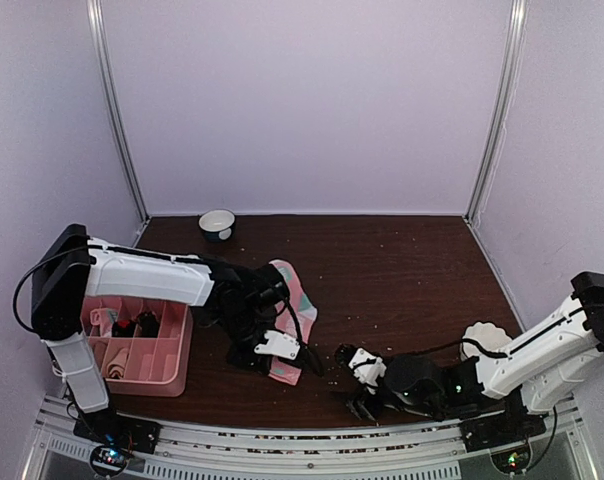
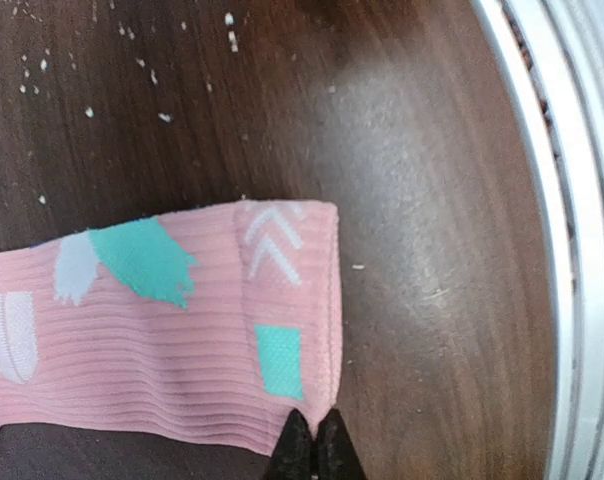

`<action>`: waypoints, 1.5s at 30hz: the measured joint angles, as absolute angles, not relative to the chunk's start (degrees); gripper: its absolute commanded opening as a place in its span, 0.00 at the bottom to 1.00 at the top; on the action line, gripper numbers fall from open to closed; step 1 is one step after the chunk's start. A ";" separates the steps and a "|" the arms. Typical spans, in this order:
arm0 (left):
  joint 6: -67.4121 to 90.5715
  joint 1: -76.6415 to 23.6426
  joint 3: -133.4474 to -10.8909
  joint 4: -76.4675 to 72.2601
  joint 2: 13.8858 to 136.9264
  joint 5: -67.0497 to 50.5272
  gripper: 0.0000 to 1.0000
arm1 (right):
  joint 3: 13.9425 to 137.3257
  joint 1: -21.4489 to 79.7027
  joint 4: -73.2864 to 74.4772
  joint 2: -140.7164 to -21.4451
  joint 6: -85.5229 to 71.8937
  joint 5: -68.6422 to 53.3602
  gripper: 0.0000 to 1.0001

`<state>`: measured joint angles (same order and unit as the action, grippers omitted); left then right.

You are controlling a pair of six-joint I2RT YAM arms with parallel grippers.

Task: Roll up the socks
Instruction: Pick up the sock from the center of the board, then roll the sock.

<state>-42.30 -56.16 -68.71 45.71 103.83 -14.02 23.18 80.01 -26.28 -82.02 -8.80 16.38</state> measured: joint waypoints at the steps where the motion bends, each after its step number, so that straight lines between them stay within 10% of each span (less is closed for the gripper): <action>1: -42.19 -55.68 -70.02 47.20 103.83 -15.73 0.00 | 24.32 80.62 -25.65 -83.13 -7.55 16.60 0.68; 34: -43.03 -50.54 -81.12 62.50 109.84 -27.59 0.00 | 47.18 87.74 -29.71 -110.37 31.35 38.94 0.43; 45: -43.20 -50.54 -81.76 63.59 110.43 -27.68 0.02 | 49.91 87.72 -34.68 -113.54 32.27 40.53 0.00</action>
<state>-43.20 -50.54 -81.76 63.59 110.43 -27.68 49.91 87.72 -34.68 -113.54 32.27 40.53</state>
